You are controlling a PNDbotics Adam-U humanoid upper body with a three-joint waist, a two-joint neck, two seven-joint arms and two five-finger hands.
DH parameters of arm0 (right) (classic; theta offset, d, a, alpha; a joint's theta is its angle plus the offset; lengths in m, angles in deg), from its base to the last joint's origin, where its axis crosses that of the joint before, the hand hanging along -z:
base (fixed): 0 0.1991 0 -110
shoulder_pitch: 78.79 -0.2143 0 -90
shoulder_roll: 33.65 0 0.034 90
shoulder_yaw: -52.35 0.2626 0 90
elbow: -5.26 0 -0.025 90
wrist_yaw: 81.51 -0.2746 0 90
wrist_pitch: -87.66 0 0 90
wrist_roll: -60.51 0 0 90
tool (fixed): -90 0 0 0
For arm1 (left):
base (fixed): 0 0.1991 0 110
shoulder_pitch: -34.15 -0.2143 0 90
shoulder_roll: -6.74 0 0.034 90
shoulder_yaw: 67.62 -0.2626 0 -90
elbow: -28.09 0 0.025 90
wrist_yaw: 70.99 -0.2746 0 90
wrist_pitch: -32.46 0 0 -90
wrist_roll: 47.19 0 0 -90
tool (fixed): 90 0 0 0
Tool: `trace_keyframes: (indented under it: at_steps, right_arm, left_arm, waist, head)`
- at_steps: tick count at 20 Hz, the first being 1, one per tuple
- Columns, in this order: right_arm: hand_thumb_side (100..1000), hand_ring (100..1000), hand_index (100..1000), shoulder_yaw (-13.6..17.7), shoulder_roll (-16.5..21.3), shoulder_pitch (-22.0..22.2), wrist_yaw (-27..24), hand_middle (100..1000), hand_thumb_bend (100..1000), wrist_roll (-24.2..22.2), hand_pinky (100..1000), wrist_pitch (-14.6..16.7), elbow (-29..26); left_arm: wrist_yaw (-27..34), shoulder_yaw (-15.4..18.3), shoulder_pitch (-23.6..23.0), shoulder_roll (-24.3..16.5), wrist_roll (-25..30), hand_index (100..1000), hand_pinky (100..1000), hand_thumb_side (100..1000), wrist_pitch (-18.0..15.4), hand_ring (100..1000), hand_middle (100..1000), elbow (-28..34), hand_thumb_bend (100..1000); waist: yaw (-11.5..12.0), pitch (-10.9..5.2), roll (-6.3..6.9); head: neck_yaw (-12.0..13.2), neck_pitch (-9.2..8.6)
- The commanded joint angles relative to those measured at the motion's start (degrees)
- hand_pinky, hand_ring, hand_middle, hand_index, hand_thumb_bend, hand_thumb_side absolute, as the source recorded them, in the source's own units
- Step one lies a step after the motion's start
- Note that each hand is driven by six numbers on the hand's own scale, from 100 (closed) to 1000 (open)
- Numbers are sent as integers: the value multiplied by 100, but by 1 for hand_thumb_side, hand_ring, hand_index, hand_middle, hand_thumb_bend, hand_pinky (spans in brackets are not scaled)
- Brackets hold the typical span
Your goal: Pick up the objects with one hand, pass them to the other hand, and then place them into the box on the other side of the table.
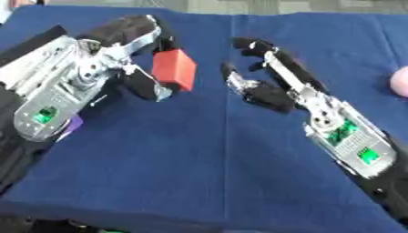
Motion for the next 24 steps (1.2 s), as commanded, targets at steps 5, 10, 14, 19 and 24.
trace_keyframes:
  at_steps: [5,10,14,19,24]
  right_arm:
    - [747,921,950,81,192,-26,56,907,195,12,785,16,-145]
    - [732,920,949,119,282,12,12,907,179,39,785,-11,-262]
    - [579,912,936,169,341,33,-53,897,170,123,781,5,-319]
    - [427,906,925,224,391,50,-163,888,212,262,780,138,-323]
    - [397,904,920,319,446,71,-279,884,231,430,778,327,-323]
  left_arm:
    - [68,239,131,-510,-27,404,725,100,63,618,527,277,203]
    - [263,578,-6,-1258,-117,404,726,100,202,618,527,611,204]
    - [502,1003,-323,-1973,-315,403,728,100,454,618,524,805,211]
    - [640,1369,-750,-2612,-658,404,730,100,632,618,526,733,216]
    - [890,1691,-1156,-3006,-990,406,737,100,689,617,528,448,198]
  waist:
    - [13,-121,49]
    - [30,-121,70]
    - [34,-113,54]
    - [-5,-93,-12]
    - [-76,-55,-95]
  head:
    - [57,22]
    - [111,40]
    - [118,39]
    - [223,-28]
    - [495,-104]
